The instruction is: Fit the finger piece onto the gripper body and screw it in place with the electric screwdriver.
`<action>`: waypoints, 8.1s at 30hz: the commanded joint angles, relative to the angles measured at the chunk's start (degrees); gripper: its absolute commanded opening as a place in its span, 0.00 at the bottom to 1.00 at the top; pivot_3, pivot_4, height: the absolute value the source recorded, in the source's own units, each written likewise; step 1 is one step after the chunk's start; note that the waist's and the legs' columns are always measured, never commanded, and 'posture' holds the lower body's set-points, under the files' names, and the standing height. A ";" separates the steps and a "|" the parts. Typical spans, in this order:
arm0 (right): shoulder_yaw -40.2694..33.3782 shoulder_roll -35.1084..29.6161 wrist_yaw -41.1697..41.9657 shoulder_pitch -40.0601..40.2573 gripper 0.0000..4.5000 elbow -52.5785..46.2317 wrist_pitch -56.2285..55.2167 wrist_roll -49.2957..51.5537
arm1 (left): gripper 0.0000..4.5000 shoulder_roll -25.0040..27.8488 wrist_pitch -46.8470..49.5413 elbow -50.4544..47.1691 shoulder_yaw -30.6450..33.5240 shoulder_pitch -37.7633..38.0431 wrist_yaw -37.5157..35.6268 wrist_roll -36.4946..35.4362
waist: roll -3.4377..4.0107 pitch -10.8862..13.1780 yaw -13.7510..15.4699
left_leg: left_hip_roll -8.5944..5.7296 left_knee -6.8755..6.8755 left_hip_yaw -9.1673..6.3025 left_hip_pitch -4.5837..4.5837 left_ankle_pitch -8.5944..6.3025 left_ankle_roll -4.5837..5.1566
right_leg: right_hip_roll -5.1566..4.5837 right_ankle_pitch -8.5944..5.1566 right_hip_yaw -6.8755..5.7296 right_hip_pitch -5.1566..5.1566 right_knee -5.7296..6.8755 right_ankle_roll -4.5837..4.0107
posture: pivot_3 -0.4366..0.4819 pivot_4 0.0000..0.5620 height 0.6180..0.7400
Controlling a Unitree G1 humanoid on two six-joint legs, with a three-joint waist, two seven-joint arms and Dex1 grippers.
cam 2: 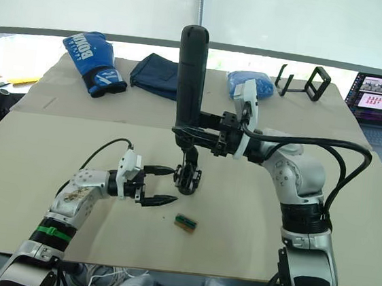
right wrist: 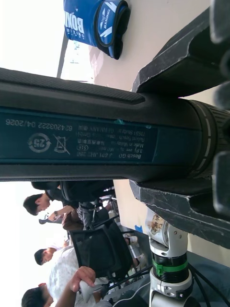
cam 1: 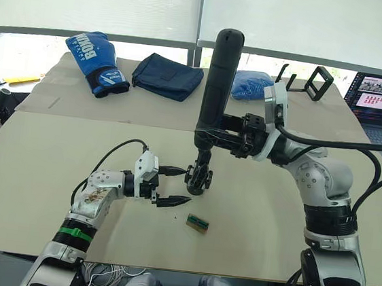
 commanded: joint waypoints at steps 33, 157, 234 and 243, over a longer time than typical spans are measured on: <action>0.07 1.20 -0.06 -1.19 0.43 -2.34 -0.91 -0.91 | 1.00 -4.10 -5.78 13.95 -3.17 -8.36 3.21 6.73 | 0.00 0.00 -0.09 | 0.00 -0.01 0.01 -0.02 0.00 0.00 | 0.02 0.00 -0.02 -0.01 0.00 0.00 | 0.48 0.27 1.00; 9.92 2.98 -3.26 9.24 0.43 -1.97 -9.79 -11.07 | 0.52 -8.72 -18.33 27.95 -4.58 -13.59 1.29 12.74 | -0.06 -0.36 -0.10 | 0.01 -0.01 -0.06 0.29 -0.01 0.04 | -0.04 0.01 -0.02 0.25 0.03 0.00 | 0.48 0.27 1.00; -14.41 -7.96 -2.87 35.37 0.43 -37.89 -15.47 11.73 | 0.98 12.34 -6.69 -14.70 1.02 14.14 -5.27 -0.75 | 0.24 0.00 1.05 | -0.05 -0.13 -0.25 -0.01 -0.10 0.14 | -0.48 0.01 -0.45 0.09 -0.11 0.07 | 0.48 0.27 1.00; -2.49 -3.15 -0.54 31.96 0.43 -33.10 -20.61 2.54 | 0.98 3.58 -8.17 -10.56 -7.64 9.81 0.28 5.57 | 0.22 -0.01 1.32 | -0.11 -0.03 -0.23 -0.05 -0.09 0.16 | -0.27 0.00 -0.36 0.12 -0.12 0.08 | 0.48 0.27 1.00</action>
